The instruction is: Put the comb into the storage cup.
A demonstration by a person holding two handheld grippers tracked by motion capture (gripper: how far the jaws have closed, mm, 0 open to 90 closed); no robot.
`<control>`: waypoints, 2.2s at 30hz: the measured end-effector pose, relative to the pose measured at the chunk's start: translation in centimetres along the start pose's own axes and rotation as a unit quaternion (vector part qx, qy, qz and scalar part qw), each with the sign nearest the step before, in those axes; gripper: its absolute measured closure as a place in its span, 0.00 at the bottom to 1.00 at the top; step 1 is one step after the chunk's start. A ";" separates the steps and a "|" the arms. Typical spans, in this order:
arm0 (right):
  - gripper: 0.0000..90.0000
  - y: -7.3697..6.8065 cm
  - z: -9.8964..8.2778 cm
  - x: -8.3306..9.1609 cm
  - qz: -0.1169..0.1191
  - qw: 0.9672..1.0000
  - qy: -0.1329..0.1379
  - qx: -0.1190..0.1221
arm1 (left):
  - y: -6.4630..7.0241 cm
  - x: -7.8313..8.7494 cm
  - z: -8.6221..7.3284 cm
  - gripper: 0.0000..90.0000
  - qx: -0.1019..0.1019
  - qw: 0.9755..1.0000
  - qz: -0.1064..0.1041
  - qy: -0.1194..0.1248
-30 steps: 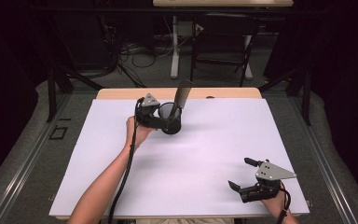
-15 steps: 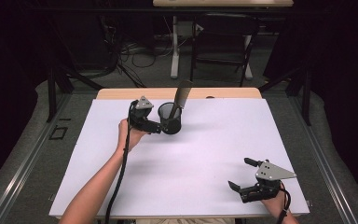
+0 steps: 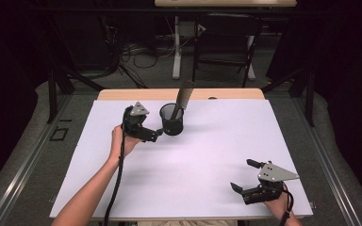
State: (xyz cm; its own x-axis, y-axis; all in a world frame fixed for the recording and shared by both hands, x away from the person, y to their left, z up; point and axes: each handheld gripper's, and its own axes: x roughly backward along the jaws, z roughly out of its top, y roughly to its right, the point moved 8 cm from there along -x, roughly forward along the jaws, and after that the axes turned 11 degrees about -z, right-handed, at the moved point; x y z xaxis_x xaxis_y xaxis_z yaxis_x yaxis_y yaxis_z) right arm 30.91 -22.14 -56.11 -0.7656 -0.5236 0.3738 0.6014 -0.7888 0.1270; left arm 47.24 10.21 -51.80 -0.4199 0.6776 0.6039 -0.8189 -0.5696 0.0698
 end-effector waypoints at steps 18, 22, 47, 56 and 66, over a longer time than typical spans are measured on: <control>0.01 0.0 0.0 0.0 -0.002 1.000 -0.001 0.001 | 1.6 2.8 -3.2 0.00 0.008 1.000 0.008 0.003; 0.01 0.0 0.0 0.1 -0.002 1.000 -0.002 0.001 | 2.1 3.4 -3.6 0.00 0.008 1.000 0.009 0.006; 0.01 -0.1 -0.1 -0.1 0.001 1.000 -0.007 0.000 | 4.1 5.6 -7.7 0.00 0.017 1.000 0.014 0.009; 0.00 -0.1 -0.2 -0.1 0.001 1.000 -0.008 0.000 | 4.8 6.2 -8.6 0.00 0.019 1.000 0.015 0.020; 0.00 -0.1 -0.2 0.0 0.001 1.000 -0.009 0.000 | 5.7 6.7 -9.5 0.00 0.022 0.999 0.013 0.027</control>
State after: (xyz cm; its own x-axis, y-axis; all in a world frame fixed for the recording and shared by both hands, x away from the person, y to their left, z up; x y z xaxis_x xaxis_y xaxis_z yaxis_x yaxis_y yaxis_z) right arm 30.82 -22.07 -56.31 -0.7599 -0.5197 0.3905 0.6034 -0.7875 0.1260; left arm 36.08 15.92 -54.89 -0.4626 0.6859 0.5617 -0.7902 -0.6063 0.0895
